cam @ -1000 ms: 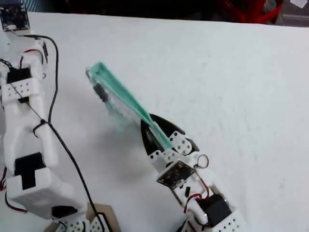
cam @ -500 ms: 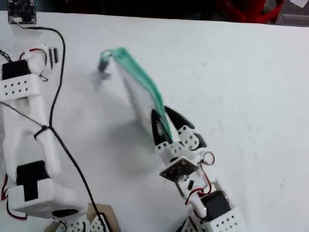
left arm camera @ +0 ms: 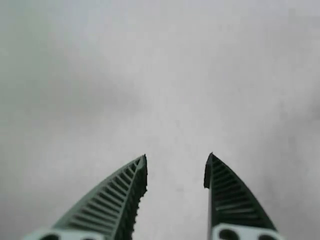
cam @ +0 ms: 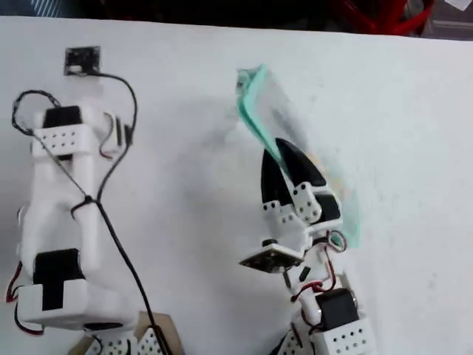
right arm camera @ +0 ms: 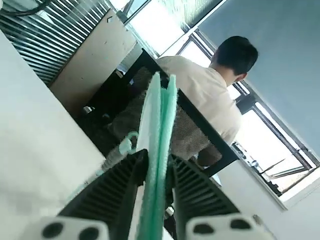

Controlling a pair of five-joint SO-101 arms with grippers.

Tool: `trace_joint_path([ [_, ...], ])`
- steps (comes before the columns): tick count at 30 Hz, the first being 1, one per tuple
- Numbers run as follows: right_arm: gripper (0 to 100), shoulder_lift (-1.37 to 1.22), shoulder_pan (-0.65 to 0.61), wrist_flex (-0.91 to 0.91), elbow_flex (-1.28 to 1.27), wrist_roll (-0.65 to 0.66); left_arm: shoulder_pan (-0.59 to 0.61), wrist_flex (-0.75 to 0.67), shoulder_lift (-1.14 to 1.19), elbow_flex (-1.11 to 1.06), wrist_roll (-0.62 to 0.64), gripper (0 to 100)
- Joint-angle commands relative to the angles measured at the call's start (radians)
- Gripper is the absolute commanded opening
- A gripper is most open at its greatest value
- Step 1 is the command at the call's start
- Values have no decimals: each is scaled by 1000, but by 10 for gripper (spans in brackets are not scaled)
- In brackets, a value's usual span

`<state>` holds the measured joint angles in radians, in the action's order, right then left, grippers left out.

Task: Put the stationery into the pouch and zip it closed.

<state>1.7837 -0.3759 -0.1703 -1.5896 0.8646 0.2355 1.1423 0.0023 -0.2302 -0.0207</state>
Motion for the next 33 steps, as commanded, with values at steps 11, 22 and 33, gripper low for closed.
trace_joint_path([
  [11,20,-174,-278,-36,-106,5,-67,-126,-44,-163,3,195],
  [22,317,-252,-344,-676,173,-270,-48,-121,-44,-172,-49,226],
  [33,315,-263,-311,-1279,605,-130,-71,-12,-45,-173,-160,249],
])
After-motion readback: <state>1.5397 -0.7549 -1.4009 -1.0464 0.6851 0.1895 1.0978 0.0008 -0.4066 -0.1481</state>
